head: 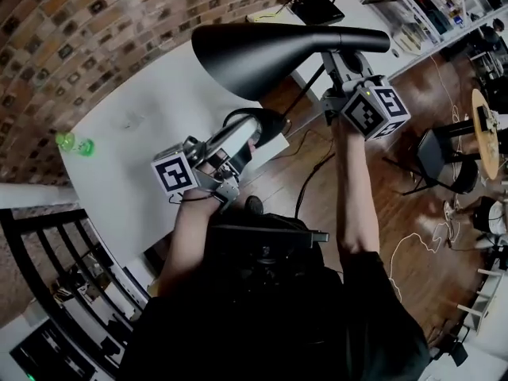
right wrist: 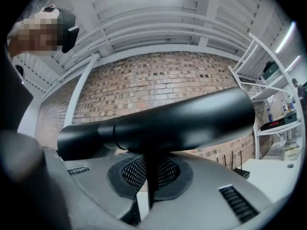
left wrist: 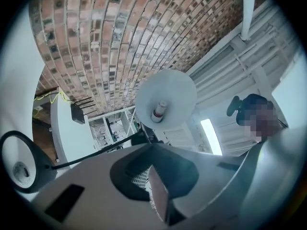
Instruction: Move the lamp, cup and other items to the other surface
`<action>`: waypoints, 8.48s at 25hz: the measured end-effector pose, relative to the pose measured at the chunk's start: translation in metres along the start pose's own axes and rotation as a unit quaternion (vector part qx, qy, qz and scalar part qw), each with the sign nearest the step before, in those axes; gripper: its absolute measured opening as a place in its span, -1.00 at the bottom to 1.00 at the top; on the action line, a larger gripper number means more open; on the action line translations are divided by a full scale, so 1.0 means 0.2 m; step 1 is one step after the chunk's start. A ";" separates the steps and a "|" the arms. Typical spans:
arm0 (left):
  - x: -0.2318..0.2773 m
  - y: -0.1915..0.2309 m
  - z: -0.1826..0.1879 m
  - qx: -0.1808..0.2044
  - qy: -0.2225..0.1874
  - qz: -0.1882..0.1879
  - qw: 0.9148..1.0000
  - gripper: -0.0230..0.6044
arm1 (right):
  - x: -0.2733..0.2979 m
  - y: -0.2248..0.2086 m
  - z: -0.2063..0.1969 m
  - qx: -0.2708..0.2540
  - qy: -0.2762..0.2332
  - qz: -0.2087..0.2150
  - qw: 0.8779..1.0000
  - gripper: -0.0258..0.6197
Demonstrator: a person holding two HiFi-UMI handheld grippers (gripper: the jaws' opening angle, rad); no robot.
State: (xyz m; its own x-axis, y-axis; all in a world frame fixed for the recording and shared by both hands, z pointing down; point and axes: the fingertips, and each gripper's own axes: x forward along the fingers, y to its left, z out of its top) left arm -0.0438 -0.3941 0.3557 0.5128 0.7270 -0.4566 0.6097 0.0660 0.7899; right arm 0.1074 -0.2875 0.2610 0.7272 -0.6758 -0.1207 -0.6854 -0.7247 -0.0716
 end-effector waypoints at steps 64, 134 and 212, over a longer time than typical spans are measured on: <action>1.70 0.04 -1.87 -0.061 0.199 -0.052 0.977 -0.91 | -2.55 -1.76 0.23 0.013 0.001 -0.253 0.967 -0.88; 3.28 0.97 -1.95 -0.028 0.132 0.007 0.991 -0.92 | -2.27 -3.72 0.35 0.008 0.008 -0.189 0.982 -0.88; 3.94 2.13 -0.61 -0.006 -0.024 0.082 0.996 -0.92 | 0.11 -5.08 0.10 -0.005 0.016 -0.072 0.997 -0.88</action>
State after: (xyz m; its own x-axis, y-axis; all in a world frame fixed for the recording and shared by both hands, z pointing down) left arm 0.5459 0.2902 0.3831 0.6332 0.6954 -0.3399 0.5080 -0.0420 0.8603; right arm 0.8189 0.4373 0.3107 0.8185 -0.5691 -0.0784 -0.5741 -0.8152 -0.0758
